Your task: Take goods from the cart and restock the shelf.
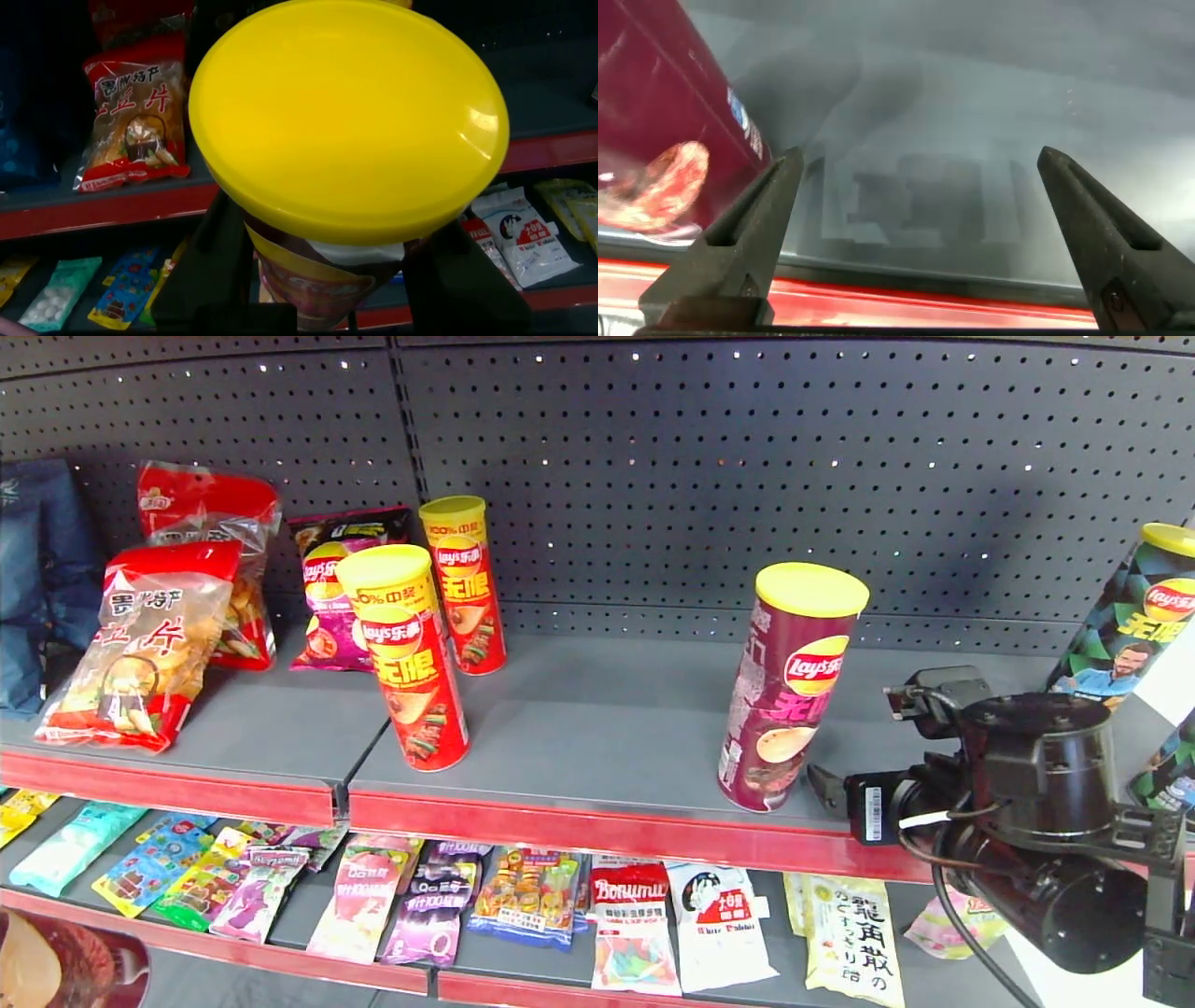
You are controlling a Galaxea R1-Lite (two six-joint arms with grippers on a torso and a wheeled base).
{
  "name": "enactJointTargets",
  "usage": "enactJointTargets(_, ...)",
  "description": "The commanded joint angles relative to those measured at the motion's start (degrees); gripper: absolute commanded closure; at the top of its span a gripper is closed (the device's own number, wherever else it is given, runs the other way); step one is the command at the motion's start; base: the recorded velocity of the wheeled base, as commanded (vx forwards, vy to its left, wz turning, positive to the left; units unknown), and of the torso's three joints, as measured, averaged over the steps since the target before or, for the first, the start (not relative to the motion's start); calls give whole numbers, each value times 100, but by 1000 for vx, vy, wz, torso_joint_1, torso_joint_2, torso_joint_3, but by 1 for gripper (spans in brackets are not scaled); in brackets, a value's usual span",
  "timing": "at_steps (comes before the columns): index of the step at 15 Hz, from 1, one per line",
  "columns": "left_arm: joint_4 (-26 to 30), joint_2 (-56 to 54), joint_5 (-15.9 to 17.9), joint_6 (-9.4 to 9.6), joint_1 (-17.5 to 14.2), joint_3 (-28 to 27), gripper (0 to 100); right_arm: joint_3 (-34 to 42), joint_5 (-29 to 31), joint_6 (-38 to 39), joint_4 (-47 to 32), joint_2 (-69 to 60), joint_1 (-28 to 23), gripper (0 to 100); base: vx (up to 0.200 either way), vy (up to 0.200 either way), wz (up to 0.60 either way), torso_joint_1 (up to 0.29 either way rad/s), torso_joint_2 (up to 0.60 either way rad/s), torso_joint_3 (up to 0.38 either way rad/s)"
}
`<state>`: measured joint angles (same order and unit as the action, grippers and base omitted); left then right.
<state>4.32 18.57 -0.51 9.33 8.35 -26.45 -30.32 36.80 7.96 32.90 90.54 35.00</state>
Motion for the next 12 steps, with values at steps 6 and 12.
enactJointTargets(6, -1, 7, -2, -1, 0, 0, 100, 8, -244, 4, 6, 113, -11, 0, 0, 0, 0, 0, 0, 0)
enactJointTargets(12, -1, 15, -2, -1, 0, -18, 100, 0, -305, 4, 6, 78, 42, 0, 0, 0, 0, 0, 0, 0)
